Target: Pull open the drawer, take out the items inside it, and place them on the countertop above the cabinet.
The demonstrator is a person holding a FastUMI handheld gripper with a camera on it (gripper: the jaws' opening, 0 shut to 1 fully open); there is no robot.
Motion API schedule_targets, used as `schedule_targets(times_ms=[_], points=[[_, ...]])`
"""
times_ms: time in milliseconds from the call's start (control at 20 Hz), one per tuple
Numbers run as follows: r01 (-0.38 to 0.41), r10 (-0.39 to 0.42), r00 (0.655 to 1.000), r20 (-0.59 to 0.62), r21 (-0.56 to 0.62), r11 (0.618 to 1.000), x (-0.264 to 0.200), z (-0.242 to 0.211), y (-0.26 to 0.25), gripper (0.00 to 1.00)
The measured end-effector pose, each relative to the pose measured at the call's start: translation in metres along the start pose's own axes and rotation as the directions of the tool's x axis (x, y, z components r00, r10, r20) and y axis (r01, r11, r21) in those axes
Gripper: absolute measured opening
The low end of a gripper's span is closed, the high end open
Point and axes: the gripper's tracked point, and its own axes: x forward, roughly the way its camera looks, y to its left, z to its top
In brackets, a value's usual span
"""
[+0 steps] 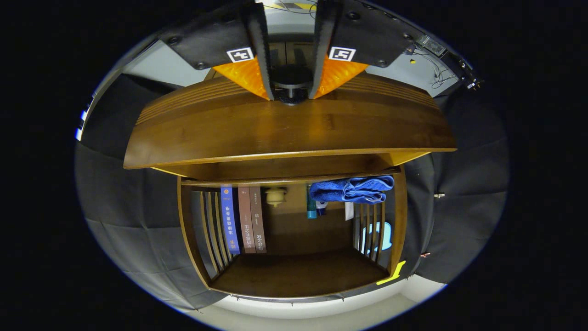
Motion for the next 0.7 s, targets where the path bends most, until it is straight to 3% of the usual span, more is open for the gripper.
schedule_targets(times_ms=[200, 500, 700], points=[[-0.024, 0.023, 0.999, -0.041, -0.007, 1.000, -0.012, 0.004, 0.000, 0.99], [-0.017, 0.017, 1.000, 0.007, -0.015, 1.000, -0.050, 0.081, -0.010, 0.99], [-0.001, 0.000, 1.000, -0.022, -0.035, 0.999, -0.034, 0.147, -0.011, 0.98]])
